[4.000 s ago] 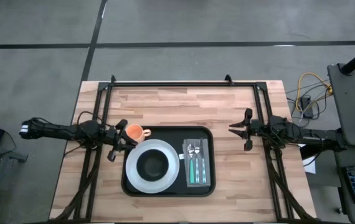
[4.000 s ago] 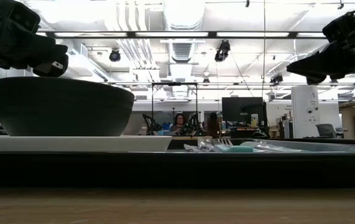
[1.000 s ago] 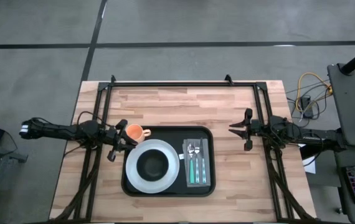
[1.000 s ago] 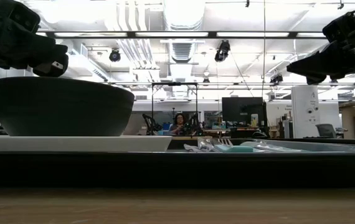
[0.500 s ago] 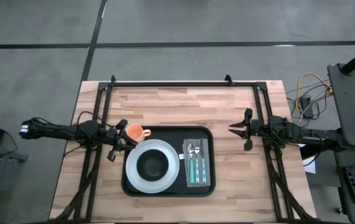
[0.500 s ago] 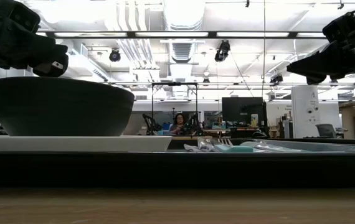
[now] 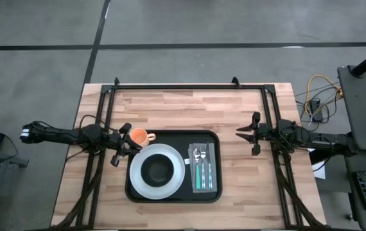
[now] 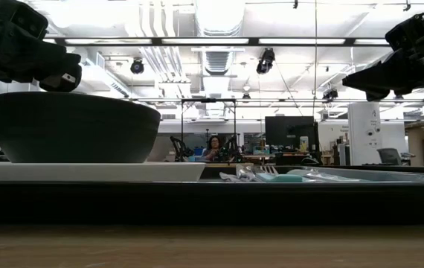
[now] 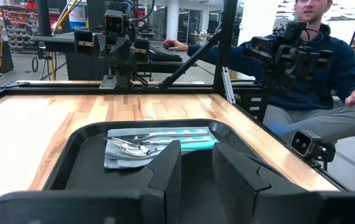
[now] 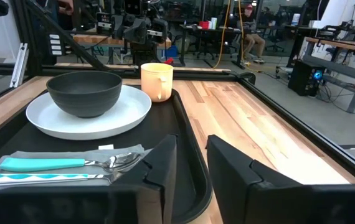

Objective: Set up tray
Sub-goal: Return to Home Position

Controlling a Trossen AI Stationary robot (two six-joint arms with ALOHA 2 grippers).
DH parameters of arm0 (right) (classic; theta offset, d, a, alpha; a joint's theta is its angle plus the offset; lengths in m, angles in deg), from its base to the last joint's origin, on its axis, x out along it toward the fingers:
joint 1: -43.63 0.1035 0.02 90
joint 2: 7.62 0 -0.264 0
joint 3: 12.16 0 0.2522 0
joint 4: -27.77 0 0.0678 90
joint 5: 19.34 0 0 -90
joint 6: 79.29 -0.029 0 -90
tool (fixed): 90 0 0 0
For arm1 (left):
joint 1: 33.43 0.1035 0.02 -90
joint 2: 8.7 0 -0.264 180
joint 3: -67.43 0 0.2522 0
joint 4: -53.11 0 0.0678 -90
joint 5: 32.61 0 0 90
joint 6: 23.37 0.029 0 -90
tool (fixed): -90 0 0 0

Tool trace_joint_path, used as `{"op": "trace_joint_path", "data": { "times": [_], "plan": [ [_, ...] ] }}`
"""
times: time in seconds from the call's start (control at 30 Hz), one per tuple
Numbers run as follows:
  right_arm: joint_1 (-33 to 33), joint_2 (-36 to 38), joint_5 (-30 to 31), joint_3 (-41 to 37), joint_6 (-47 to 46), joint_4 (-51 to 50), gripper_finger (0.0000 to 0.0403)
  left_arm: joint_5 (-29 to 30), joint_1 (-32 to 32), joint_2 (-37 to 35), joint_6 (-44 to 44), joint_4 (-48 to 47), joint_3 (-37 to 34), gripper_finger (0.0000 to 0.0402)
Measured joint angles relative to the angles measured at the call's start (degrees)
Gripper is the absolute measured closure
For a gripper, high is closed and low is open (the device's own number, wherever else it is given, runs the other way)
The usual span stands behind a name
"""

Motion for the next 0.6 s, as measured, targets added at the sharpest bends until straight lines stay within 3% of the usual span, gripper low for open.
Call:
{"op": "trace_joint_path", "data": {
  "times": [0.6],
  "plan": [
    [-0.01, 0.01, 0.0, -0.01, 0.0, 0.0, 0.0334, 0.0, -0.02, 0.02, 0.0, 0.0, 0.0, 0.0327]
  ]
}}
